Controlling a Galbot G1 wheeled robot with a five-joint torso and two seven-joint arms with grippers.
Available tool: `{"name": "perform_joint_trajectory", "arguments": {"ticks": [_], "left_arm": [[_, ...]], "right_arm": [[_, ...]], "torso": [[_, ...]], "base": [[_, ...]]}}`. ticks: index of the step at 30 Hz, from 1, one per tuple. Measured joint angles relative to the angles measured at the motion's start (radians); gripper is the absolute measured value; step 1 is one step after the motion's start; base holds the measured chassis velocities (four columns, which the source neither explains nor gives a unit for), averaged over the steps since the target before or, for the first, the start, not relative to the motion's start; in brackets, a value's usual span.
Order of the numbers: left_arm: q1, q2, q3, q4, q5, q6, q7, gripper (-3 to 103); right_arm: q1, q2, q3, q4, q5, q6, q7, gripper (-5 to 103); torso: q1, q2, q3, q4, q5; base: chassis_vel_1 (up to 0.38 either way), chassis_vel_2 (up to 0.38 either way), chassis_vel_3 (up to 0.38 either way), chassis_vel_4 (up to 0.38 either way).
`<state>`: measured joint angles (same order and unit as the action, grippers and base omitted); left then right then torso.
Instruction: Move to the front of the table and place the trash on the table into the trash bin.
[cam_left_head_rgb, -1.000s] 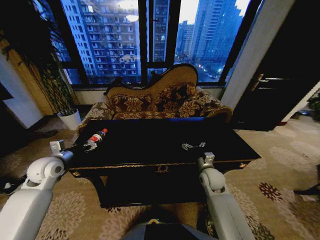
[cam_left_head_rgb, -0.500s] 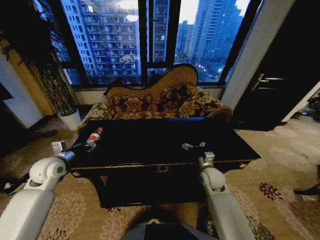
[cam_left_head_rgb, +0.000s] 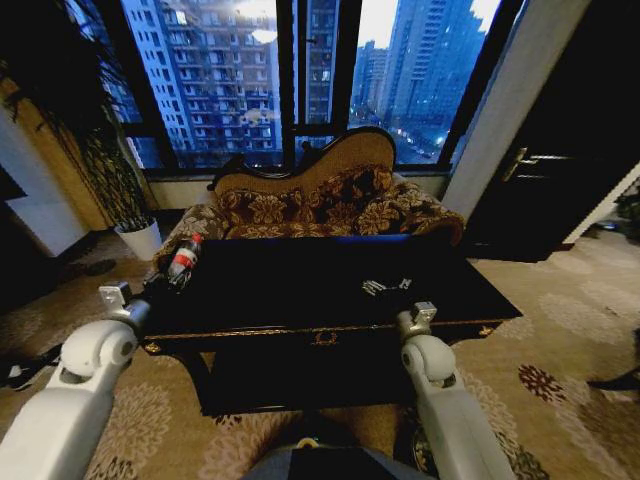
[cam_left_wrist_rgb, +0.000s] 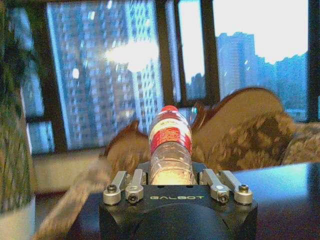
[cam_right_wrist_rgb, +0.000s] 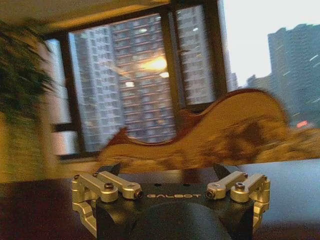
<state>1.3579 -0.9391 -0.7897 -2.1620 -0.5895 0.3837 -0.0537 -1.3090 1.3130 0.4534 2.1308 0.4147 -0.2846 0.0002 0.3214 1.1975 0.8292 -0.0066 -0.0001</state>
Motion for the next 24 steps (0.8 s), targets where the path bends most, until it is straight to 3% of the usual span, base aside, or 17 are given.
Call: {"name": "perform_joint_trajectory", "arguments": {"ticks": [3,5,6,8,9,11,12,15,21,24], "left_arm": [[0.015,-0.006,0.001,-0.033,0.026,-0.016,0.000,41],[0.041,-0.002,0.013,-0.086,0.069,-0.039,-0.001,41],[0.041,-0.002,0.013,-0.086,0.069,-0.039,-0.001,41],[0.071,0.027,0.037,-0.131,0.099,-0.052,-0.001,41],[0.071,0.027,0.037,-0.131,0.099,-0.052,-0.001,41],[0.081,0.051,0.055,-0.170,0.115,-0.054,0.002,41],[0.081,0.051,0.055,-0.170,0.115,-0.054,0.002,41],[0.088,0.082,0.076,-0.214,0.126,-0.051,0.006,41],[0.110,0.127,0.100,-0.250,0.146,-0.051,0.015,41],[0.123,0.185,0.122,-0.259,0.145,-0.064,0.024,41]], "right_arm": [[-0.009,-0.012,-0.018,0.032,0.052,-0.024,0.000,100],[-0.023,-0.034,-0.040,0.093,0.169,-0.070,0.000,100],[-0.023,-0.034,-0.040,0.093,0.169,-0.070,0.000,100],[-0.027,-0.041,-0.043,0.152,0.312,-0.135,0.000,100],[-0.027,-0.041,-0.043,0.152,0.312,-0.135,0.000,100],[-0.027,-0.038,-0.043,0.194,0.430,-0.191,0.000,100],[-0.027,-0.038,-0.043,0.194,0.430,-0.191,0.000,100],[-0.013,-0.034,-0.040,0.246,0.574,-0.262,0.000,100],[0.020,-0.037,-0.073,0.260,0.598,-0.276,0.000,100],[0.046,-0.046,-0.110,0.250,0.596,-0.276,0.000,100]], "torso": [[0.000,0.000,0.000,0.0001,0.0001],[0.000,0.000,0.000,0.0000,0.0000],[0.000,0.000,0.000,0.0000,0.0000],[0.000,0.000,0.000,0.0001,0.0000],[0.000,0.000,0.000,0.0001,0.0000],[0.000,0.000,0.000,0.0001,0.0000],[0.000,0.000,0.000,0.0001,0.0000],[0.000,0.000,0.000,-0.0001,0.0000],[0.000,0.000,0.000,0.0000,-0.0001],[0.000,0.000,0.000,0.0003,-0.0001]], "base": [[0.000,0.000,0.000,0.000],[0.000,0.000,0.000,0.000],[0.000,0.000,0.000,0.000],[0.000,0.000,0.000,0.000],[0.000,0.000,0.000,0.000],[0.000,0.000,0.000,0.000],[0.000,0.000,0.000,0.000],[0.000,0.000,0.000,0.000],[0.000,0.000,0.000,0.000],[0.000,0.000,0.000,0.000]]}}
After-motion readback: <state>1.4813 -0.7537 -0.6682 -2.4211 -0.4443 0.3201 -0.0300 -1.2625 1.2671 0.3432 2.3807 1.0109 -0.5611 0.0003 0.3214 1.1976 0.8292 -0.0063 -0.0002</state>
